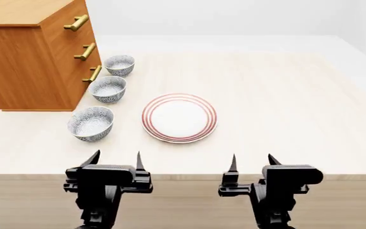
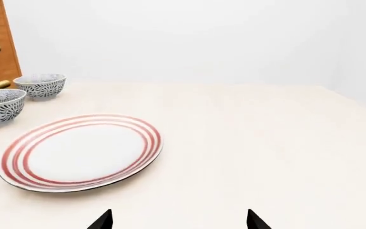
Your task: Put the bowl in the middle on the plate.
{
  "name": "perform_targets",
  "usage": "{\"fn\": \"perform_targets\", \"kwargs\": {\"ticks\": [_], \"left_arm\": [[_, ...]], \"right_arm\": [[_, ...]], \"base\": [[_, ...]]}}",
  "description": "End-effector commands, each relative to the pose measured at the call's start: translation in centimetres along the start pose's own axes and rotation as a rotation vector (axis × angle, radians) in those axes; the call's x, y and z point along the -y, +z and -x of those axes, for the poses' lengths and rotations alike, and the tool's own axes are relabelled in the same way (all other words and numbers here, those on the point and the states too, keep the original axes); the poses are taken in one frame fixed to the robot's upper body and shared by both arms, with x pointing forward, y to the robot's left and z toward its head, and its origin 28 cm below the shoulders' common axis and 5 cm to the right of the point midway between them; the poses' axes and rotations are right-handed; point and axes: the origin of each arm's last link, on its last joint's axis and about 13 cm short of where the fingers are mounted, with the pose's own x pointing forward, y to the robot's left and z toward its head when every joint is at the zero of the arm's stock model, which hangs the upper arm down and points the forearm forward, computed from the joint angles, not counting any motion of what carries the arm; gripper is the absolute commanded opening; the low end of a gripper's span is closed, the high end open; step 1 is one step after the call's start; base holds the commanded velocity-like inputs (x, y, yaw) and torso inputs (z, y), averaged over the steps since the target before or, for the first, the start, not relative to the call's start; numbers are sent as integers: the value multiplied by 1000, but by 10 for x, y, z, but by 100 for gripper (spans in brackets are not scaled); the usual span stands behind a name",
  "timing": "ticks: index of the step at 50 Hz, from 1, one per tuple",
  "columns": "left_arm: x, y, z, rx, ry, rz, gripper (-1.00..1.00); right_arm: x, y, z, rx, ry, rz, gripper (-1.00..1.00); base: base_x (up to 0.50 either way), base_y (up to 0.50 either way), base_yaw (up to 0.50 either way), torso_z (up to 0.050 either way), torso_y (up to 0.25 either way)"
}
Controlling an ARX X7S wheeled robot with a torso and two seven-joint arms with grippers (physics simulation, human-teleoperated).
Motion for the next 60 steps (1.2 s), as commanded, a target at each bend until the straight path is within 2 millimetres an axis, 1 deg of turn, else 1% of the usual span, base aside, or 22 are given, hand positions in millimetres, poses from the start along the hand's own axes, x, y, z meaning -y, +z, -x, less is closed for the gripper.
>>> {"fn": "perform_targets", "kwargs": {"ticks": [1,2,4,9,20,30,36,57,60], "left_arm": [[0,69,-4,64,-39,-8,100],[0,70,-4,46,-61,12,100],[0,69,-5,68,-43,-13,100],[0,67,-6,36,-66,11,100],[0,64,-7,42,-54,-8,100],[1,67,-7,54,-54,-15,100],[0,62,-8,45,-52,-16,100],[0,58,-8,41,-49,-10,100],[1,57,-7,30,-55,-9,100]], "right_arm": [[5,68,6,18,32,46,100],[5,68,6,23,33,53,100],[4,68,6,30,26,54,100],[6,68,7,36,16,46,100],[6,72,7,48,29,32,100],[7,74,8,51,32,33,100],[7,67,7,43,28,20,100],[7,65,5,40,24,10,100],[6,64,4,35,30,17,100]], "base": [[0,0,0,0,0],[0,0,0,0,0],[0,0,0,0,0],[0,0,0,0,0],[499,0,0,0,0],[500,0,0,0,0],[500,0,0,0,0],[499,0,0,0,1],[0,0,0,0,3]]}}
